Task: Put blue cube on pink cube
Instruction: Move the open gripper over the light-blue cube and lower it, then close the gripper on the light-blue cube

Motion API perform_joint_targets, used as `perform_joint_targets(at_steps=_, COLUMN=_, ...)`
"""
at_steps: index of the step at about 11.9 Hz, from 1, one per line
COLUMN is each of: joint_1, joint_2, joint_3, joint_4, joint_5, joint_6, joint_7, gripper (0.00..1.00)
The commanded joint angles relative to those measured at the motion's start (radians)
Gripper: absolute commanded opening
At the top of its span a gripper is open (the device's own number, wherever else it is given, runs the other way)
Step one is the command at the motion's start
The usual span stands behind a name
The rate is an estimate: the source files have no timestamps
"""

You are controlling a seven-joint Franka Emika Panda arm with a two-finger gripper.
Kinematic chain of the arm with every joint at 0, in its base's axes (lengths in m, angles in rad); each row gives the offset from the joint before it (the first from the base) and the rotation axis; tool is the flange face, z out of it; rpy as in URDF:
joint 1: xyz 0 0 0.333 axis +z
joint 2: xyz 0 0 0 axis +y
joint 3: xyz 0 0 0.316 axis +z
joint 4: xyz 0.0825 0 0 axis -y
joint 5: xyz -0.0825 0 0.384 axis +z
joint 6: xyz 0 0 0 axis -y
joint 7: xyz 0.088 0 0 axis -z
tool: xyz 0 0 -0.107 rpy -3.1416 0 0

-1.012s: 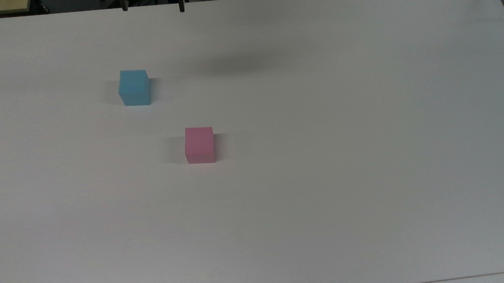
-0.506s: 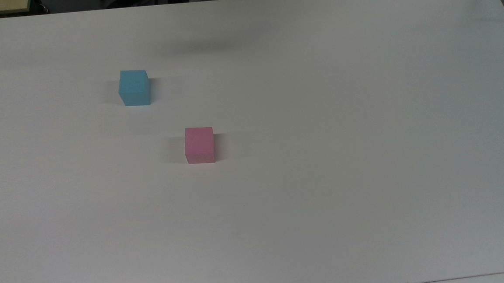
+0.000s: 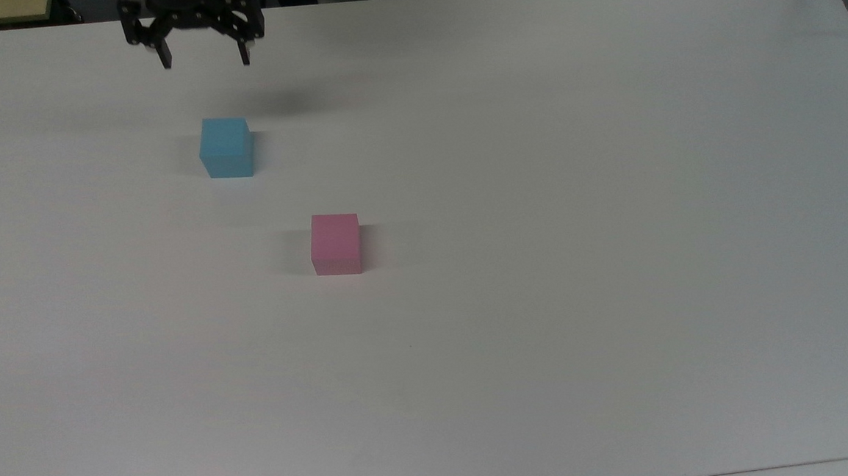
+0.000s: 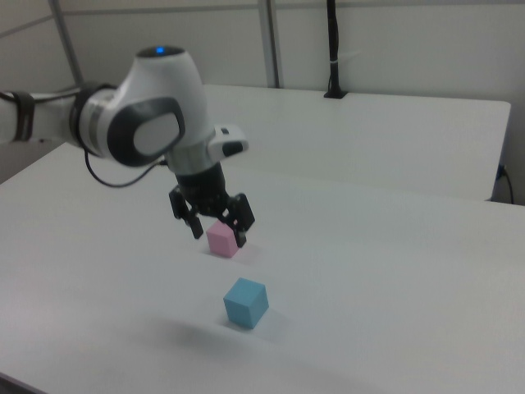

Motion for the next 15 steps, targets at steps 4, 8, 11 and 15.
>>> perform_joint_targets(at_steps=4, joint_1=-0.019, joint_2=0.113, joint_3=-0.001, joint_4=-0.109, joint_5=-0.005, joint_6=0.245, joint_7=0.015, gripper=0.99)
perform_joint_targets(at_steps=8, joint_1=-0.031, joint_2=0.176, joint_3=-0.003, joint_4=-0.111, joint_5=-0.008, joint_6=0.299, joint_7=0.021, gripper=0.99)
perform_joint_targets(at_steps=11, joint_1=-0.039, joint_2=0.188, joint_3=-0.003, joint_4=-0.112, joint_5=-0.024, joint_6=0.299, joint_7=0.019, gripper=0.99)
perform_joint_targets(at_steps=15, joint_1=-0.042, joint_2=0.221, joint_3=-0.003, joint_4=-0.112, joint_5=-0.048, joint_6=0.310, joint_7=0.022, gripper=0.73)
